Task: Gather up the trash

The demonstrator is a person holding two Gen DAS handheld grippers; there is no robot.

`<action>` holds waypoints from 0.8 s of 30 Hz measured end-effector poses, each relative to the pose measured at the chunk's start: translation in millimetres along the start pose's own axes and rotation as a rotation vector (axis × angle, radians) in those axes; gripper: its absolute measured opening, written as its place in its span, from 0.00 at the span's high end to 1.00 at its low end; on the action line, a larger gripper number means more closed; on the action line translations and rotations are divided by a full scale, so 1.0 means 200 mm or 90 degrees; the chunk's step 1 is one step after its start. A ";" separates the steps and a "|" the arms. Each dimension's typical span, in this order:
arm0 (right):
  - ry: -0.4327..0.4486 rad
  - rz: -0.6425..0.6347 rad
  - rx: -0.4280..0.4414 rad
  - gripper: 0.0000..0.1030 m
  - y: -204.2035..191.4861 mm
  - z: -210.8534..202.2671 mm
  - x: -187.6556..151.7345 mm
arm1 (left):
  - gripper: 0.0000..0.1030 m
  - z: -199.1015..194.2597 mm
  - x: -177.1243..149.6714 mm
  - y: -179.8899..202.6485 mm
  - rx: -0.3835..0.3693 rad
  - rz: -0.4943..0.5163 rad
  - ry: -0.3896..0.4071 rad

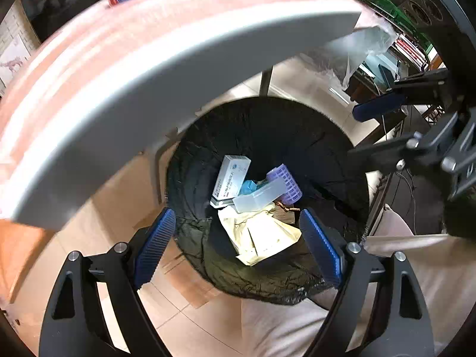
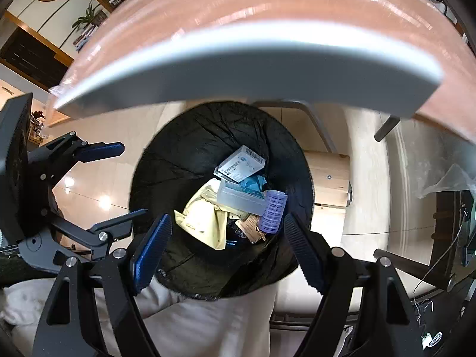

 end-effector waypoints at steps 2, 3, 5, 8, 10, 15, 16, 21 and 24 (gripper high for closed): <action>0.017 -0.010 0.012 0.25 -0.02 -0.10 0.00 | 0.16 -0.08 0.00 -0.01 0.001 0.003 0.018; 0.025 -0.016 0.013 0.25 -0.04 -0.14 0.00 | 0.16 -0.14 0.01 -0.01 0.003 0.004 0.032; 0.049 -0.033 0.014 0.25 -0.08 -0.24 0.02 | 0.16 -0.24 0.03 -0.02 0.001 0.005 0.056; 0.101 -0.060 0.015 0.24 -0.14 -0.41 0.09 | 0.16 -0.46 0.10 -0.04 0.008 0.006 0.124; 0.145 -0.068 0.014 0.18 -0.15 -0.52 0.16 | 0.10 -0.59 0.16 -0.09 0.020 -0.008 0.181; 0.251 -0.048 -0.094 0.04 0.04 -0.64 0.48 | 0.02 -0.69 0.39 -0.48 0.100 -0.136 0.266; 0.252 -0.027 -0.115 0.04 0.13 -0.62 0.58 | 0.02 -0.67 0.42 -0.56 0.108 -0.160 0.267; 0.225 0.088 -0.171 0.04 0.56 -0.47 0.94 | 0.02 -0.49 0.58 -1.05 0.172 -0.313 0.239; 0.233 0.139 -0.171 0.04 0.74 -0.41 1.07 | 0.02 -0.37 0.62 -1.25 0.195 -0.373 0.209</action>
Point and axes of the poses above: each gripper's, at about its wrist camera, not at the fingertips, and z roughly the way its jaws point, y to its right, x to its top, the point moved 2 cm from there along z, roughly the way its jaws point, and after that the axes turned 3 degrees about -y, right-handed, at the moved point
